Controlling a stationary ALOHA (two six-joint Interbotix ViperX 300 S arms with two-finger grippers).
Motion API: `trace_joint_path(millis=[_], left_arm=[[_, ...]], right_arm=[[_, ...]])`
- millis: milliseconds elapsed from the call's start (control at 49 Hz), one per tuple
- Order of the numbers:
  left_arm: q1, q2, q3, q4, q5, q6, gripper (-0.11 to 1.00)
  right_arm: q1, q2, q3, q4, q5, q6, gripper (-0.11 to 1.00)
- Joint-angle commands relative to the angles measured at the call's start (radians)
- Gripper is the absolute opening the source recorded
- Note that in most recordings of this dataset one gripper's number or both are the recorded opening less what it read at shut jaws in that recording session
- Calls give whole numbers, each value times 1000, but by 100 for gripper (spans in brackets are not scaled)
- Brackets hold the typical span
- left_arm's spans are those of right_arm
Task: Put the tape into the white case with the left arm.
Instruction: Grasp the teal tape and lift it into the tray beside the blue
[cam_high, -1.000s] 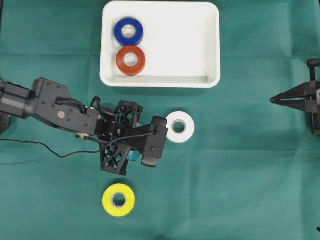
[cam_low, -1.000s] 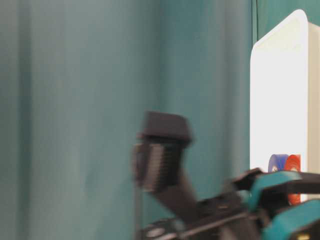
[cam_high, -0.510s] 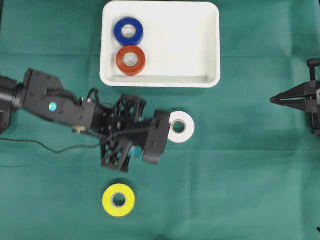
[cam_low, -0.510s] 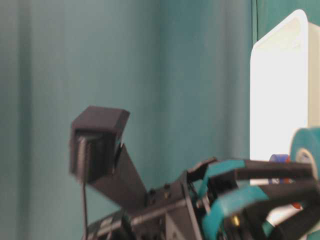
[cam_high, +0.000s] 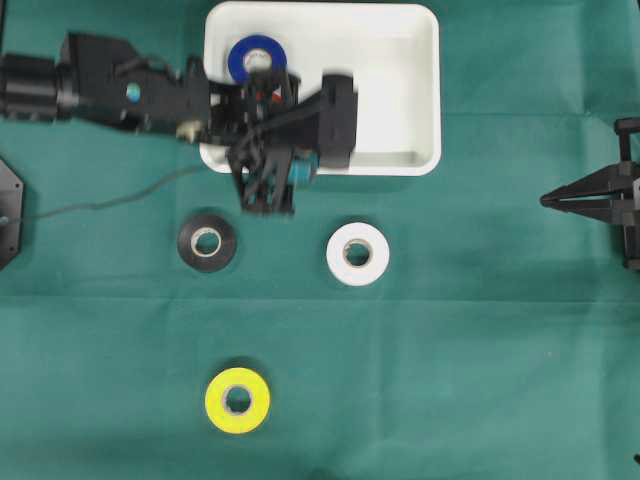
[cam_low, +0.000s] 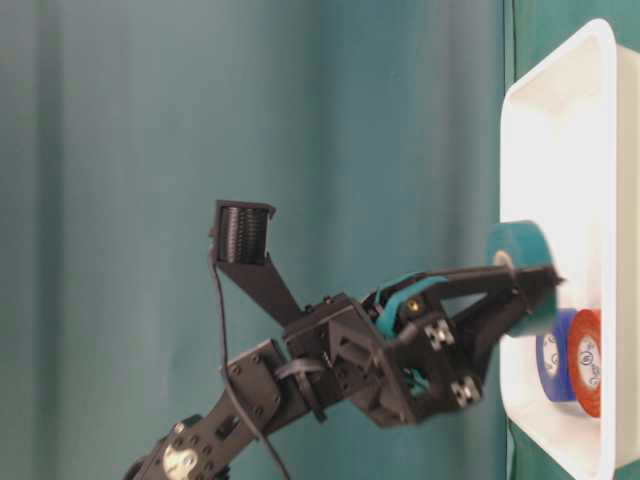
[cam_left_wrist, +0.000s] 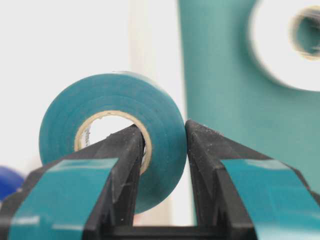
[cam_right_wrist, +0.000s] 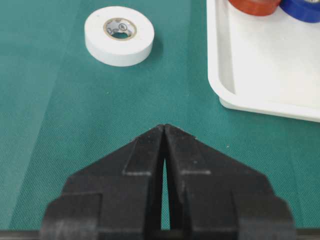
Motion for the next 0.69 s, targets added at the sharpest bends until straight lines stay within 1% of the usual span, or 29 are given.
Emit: trace_joint_path(millis=[0,224,367,510,673], left_arm=[[41,-6,-40,2,-23,15,25],[150,40,-71,2,-69,61,25],[198,72,-92,2,-72,74,25],[227,95,-106,2,-83,77,25],[227,97,-109,2,-87,78,25]], right_arm=[[0,8,-11,-2,-11,0,-10],[-2,8,-11,-2,-11,0,-10],[0,8,-11,-2,-11,0,-10],[0,8,-11,-2,-11,0,-10],[0,8,-11,-2,-11,0,-10]])
